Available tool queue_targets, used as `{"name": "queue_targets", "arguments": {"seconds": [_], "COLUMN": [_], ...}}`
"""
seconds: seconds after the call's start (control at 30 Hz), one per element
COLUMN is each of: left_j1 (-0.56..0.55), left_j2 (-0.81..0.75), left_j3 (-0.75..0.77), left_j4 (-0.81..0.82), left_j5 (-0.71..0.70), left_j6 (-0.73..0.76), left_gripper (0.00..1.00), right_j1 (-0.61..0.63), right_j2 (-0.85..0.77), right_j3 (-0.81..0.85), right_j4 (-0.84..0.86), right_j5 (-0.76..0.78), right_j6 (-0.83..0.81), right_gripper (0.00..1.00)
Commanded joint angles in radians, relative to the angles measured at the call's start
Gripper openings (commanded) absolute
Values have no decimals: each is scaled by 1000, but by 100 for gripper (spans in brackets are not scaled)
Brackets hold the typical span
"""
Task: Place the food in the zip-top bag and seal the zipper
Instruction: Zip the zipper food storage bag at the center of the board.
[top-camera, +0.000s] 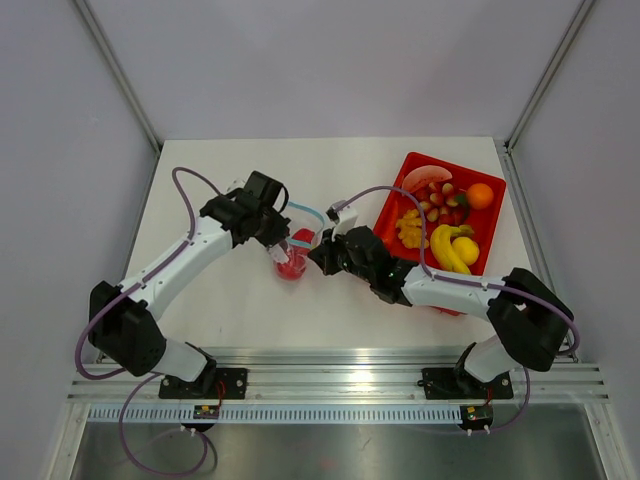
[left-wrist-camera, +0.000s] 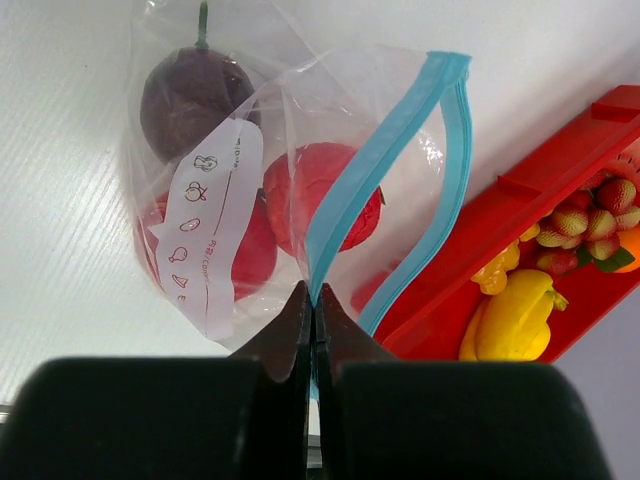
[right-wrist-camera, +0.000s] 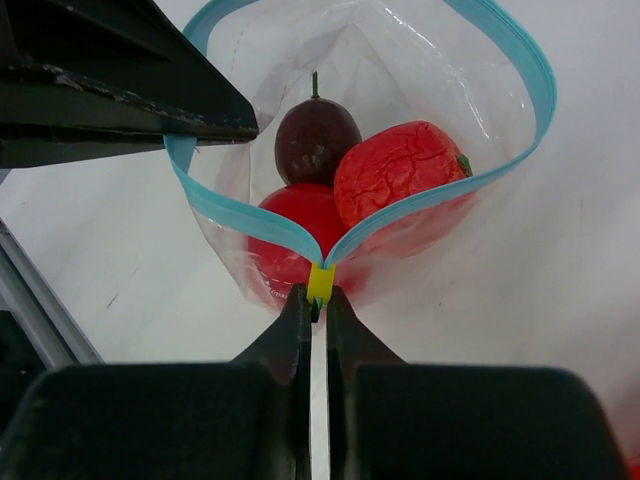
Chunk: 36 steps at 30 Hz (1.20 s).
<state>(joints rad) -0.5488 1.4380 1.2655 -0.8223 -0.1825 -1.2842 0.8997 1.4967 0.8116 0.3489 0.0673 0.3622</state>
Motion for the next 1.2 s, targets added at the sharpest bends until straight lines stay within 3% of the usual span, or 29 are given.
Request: {"name": "queue_targets", "arguments": {"seconds": [0.0,0.13,0.2,0.23,0.27,0.37,0.47,0.53,0.7,0.8,0.83,0.97,1.13,1.17], "left_j1": [12,44,64,72,82,147,158,158,153,151,147,133,128,122], "left_j2": [-50,-73,-103,-119,-160,-235,-255,-251,-249,-277,-300,-349,-334,-317], "left_j3": [-8,-31,-46,-75,-90,-141,-100,-72,-54,-116,-133,-225,-255,-258], "left_j4": [20,81,109,150,175,290,338,359,434,521,546,716,743,743], "left_j5": [-8,44,60,77,90,176,239,323,515,836,879,909,1035,1052], "left_j6": [-7,117,202,235,294,439,624,791,1029,1196,1270,1393,1522,1536], "left_gripper": [0,5,29,47,73,96,95,90,84,89,89,84,80,74], "right_j1": [13,10,5,-1,-22,-100,-136,-169,-240,-263,-269,-275,-275,-275], "right_j2": [11,-18,-42,-49,-56,-55,-73,-82,-98,-99,-98,-92,-107,-118], "right_j3": [35,20,9,11,23,63,47,58,113,130,136,153,147,144], "right_j4": [74,81,90,85,70,-8,-2,-34,-178,-217,-225,-260,-245,-238], "right_j5": [35,66,54,34,17,-239,-337,-414,-578,-642,-661,-748,-804,-819], "right_j6": [5,-84,-168,-198,-222,-331,-474,-534,-670,-707,-713,-724,-700,-689], "right_gripper": [0,0,0,0,0,0,0,0,0,0,0,0,0,0]}}
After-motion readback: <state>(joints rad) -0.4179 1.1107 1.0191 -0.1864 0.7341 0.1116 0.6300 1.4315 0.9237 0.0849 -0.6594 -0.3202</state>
